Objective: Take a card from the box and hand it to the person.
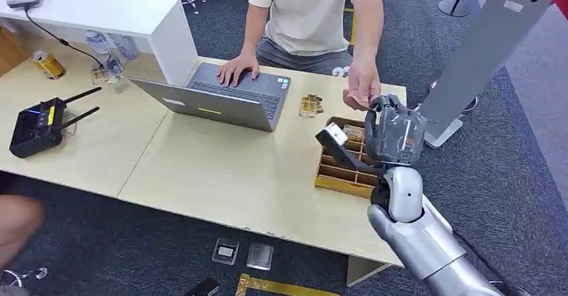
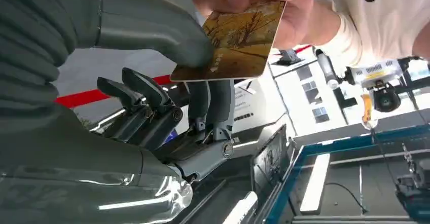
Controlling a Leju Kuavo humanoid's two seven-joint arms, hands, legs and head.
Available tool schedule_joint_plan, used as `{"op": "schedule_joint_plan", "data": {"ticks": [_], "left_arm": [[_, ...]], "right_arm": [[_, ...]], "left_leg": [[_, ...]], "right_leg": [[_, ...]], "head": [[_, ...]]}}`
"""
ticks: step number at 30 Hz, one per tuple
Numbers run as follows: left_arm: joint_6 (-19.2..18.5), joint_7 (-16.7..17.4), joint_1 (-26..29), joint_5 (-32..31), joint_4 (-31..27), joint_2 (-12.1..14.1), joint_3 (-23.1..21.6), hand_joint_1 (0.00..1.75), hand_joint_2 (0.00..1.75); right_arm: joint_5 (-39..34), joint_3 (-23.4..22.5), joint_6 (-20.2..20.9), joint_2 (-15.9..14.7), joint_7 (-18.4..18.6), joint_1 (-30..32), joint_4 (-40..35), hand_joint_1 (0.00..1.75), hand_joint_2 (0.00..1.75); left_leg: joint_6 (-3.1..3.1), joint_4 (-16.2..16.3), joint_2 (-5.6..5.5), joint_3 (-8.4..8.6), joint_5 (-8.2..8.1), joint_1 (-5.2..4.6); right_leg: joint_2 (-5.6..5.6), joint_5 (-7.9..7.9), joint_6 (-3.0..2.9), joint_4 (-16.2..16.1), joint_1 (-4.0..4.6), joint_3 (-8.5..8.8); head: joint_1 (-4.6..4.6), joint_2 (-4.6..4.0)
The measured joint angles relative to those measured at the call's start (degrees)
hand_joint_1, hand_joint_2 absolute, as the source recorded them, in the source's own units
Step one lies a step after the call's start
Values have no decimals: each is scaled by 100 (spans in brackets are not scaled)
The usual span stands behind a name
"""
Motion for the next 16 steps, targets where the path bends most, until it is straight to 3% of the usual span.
{"op": "schedule_joint_plan", "data": {"ticks": [6,7,10,11,14,16], "left_arm": [[-35,-22,1,20,0,-2,0,0,175],[-50,-37,2,22,0,-2,0,0,175],[-103,-140,7,22,0,-2,-4,0,175],[-96,-175,8,48,0,-2,-4,0,0],[-21,-230,22,141,0,-2,-2,0,0],[42,-229,56,225,0,0,0,0,0]], "right_arm": [[133,-26,-4,102,-201,83,214,175,175],[155,-44,-4,116,-241,98,231,0,175],[157,-159,-9,183,-506,161,251,0,175],[99,-223,-11,216,-640,190,249,0,175],[-167,-427,-13,293,-974,277,203,0,175],[-571,-744,-17,420,-1542,339,124,0,175]], "left_leg": [[0,0,0,-3,0,0],[0,0,0,-3,0,0],[0,0,0,-5,0,0],[0,0,0,-5,0,0],[0,0,0,-7,0,0],[0,0,1,-5,0,0]], "right_leg": [[0,0,0,0,0,-2],[0,0,0,0,0,-3],[0,0,0,0,0,-4],[0,0,0,0,0,-3],[0,0,0,0,0,-3],[1,0,0,0,0,-3]], "head": [[0,0],[-2,0],[-2,0],[0,0],[0,0],[-2,0]]}}
